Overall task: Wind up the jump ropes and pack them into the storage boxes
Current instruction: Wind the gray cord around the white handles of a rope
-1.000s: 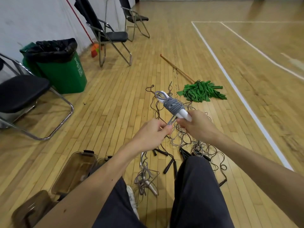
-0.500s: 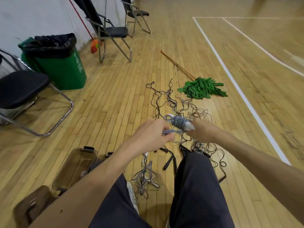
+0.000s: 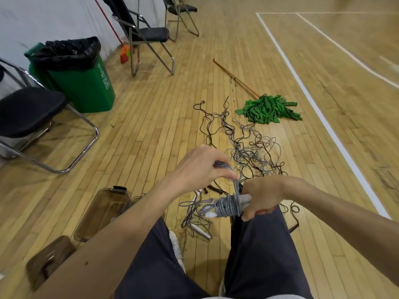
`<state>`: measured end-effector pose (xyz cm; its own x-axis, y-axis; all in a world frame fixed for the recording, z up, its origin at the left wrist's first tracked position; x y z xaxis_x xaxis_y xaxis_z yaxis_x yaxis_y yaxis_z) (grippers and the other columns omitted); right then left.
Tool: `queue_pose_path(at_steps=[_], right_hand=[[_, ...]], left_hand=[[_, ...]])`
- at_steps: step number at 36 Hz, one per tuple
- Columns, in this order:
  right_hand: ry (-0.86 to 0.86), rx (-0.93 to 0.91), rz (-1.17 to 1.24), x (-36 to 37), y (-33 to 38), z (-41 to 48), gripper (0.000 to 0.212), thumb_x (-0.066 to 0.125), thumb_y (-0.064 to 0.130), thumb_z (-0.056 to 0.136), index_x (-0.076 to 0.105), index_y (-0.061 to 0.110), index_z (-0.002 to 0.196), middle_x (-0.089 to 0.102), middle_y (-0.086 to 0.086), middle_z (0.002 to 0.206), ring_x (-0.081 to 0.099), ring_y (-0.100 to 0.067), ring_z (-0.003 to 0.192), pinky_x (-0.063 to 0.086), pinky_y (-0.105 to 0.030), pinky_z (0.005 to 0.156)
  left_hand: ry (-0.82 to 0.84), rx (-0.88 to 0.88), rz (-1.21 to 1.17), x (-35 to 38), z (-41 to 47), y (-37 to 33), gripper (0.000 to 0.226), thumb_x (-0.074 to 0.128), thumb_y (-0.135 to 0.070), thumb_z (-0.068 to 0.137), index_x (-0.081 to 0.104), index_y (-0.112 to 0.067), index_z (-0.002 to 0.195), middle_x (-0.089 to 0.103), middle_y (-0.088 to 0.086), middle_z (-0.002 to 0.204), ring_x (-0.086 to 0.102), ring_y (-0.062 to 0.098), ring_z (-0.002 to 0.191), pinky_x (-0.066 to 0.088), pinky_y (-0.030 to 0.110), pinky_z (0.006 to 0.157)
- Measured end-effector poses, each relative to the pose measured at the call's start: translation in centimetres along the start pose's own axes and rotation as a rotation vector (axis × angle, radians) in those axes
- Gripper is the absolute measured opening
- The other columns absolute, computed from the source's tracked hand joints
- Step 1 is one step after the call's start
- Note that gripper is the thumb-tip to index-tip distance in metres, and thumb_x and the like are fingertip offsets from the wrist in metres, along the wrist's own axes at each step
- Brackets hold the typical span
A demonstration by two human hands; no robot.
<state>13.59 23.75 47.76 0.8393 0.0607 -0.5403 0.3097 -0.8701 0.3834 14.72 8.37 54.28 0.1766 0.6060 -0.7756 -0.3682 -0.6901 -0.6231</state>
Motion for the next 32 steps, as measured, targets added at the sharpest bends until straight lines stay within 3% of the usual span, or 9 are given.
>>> queue_pose_path(at_steps=[3,8,11,15,20,22,24,27,32], right_hand=[[-0.026,-0.118,0.062,0.4,1.0,-0.6,0.034,0.074,0.026,0.088,0.059,0.013,0.061,0.057,0.001,0.054,0.049,-0.015,0.047,0.042,-0.019,0.053],[-0.066,-0.281,0.173,0.4,2.1,-1.7,0.043,0.075,0.029,0.09,0.06,-0.007,0.072,0.057,-0.011,0.059,0.049,-0.019,0.048,0.039,-0.012,0.05],[-0.05,-0.357,0.224,0.6,2.7,-2.1,0.04,0.075,0.027,0.091,0.058,-0.002,0.069,0.054,-0.008,0.057,0.047,-0.019,0.048,0.039,-0.013,0.052],[-0.063,-0.447,0.306,0.5,3.3,-2.8,0.036,0.075,0.022,0.09,0.058,0.001,0.067,0.052,-0.008,0.054,0.044,-0.021,0.046,0.038,-0.018,0.051],[-0.122,-0.473,0.493,-0.2,3.1,-3.3,0.029,0.078,0.017,0.087,0.06,0.004,0.069,0.054,-0.018,0.056,0.045,-0.025,0.047,0.039,-0.017,0.049],[-0.152,-0.473,0.524,-0.2,3.1,-3.5,0.031,0.078,0.013,0.087,0.06,0.017,0.062,0.054,-0.005,0.051,0.044,-0.02,0.044,0.038,-0.018,0.049],[-0.18,-0.467,0.556,-0.3,3.3,-3.6,0.031,0.077,0.012,0.088,0.06,0.016,0.062,0.054,-0.003,0.051,0.044,-0.018,0.044,0.039,-0.018,0.05],[-0.255,-0.457,0.606,-0.9,3.4,-3.8,0.028,0.076,0.012,0.088,0.062,0.008,0.064,0.057,-0.007,0.055,0.048,-0.019,0.047,0.041,-0.021,0.05],[-0.394,-0.427,0.615,-2.0,3.7,-4.0,0.032,0.076,0.01,0.087,0.063,0.014,0.059,0.058,-0.007,0.053,0.048,-0.017,0.045,0.041,-0.021,0.049]], left_hand=[[-0.001,-0.085,-0.107,0.0,0.2,1.4,0.026,0.08,-0.05,0.076,0.077,-0.025,0.078,0.069,-0.001,0.071,0.06,0.019,0.068,0.051,0.04,0.065],[0.03,-0.15,-0.313,0.2,-0.2,2.7,0.039,0.078,-0.062,0.068,0.079,-0.025,0.081,0.072,0.013,0.078,0.063,0.039,0.079,0.055,0.057,0.076],[0.05,-0.184,-0.417,0.6,-0.4,2.9,0.04,0.082,-0.054,0.067,0.076,-0.02,0.087,0.066,0.019,0.069,0.051,0.031,0.06,0.049,0.041,0.065],[0.081,-0.242,-0.542,1.0,-0.7,3.2,0.047,0.081,-0.041,0.068,0.062,-0.008,0.094,0.06,0.013,0.061,0.047,0.022,0.057,0.04,0.029,0.053],[0.045,-0.259,-0.638,1.8,-1.1,4.3,0.027,0.076,-0.035,0.074,0.067,-0.011,0.082,0.069,0.03,0.087,0.061,0.019,0.062,0.05,0.026,0.057],[0.071,-0.276,-0.662,2.2,-1.3,4.4,0.02,0.074,-0.021,0.082,0.068,-0.016,0.064,0.071,0.014,0.067,0.064,0.009,0.059,0.053,0.02,0.059],[0.151,-0.333,-0.637,2.7,-2.4,3.8,0.061,0.059,0.004,0.093,0.057,-0.014,0.035,0.055,-0.002,0.037,0.056,-0.006,0.041,0.047,0.01,0.049],[0.067,-0.345,-0.678,2.8,-2.6,4.6,0.022,0.05,0.01,0.096,0.063,0.009,0.078,0.06,0.0,0.057,0.052,0.002,0.043,0.042,0.017,0.044],[-0.011,-0.349,-0.709,3.2,-2.3,4.7,0.022,0.048,-0.002,0.102,0.062,-0.013,0.09,0.059,-0.002,0.058,0.049,0.011,0.047,0.041,0.023,0.046]])
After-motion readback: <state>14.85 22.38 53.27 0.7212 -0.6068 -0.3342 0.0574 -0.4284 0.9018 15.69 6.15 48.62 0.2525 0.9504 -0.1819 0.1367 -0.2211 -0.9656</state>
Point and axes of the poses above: each hand's wrist, its own z-axis towards the middle knuckle, its own x-axis out of the palm, y = z × x, the point moved 4 cm from there along z, towards the middle knuckle
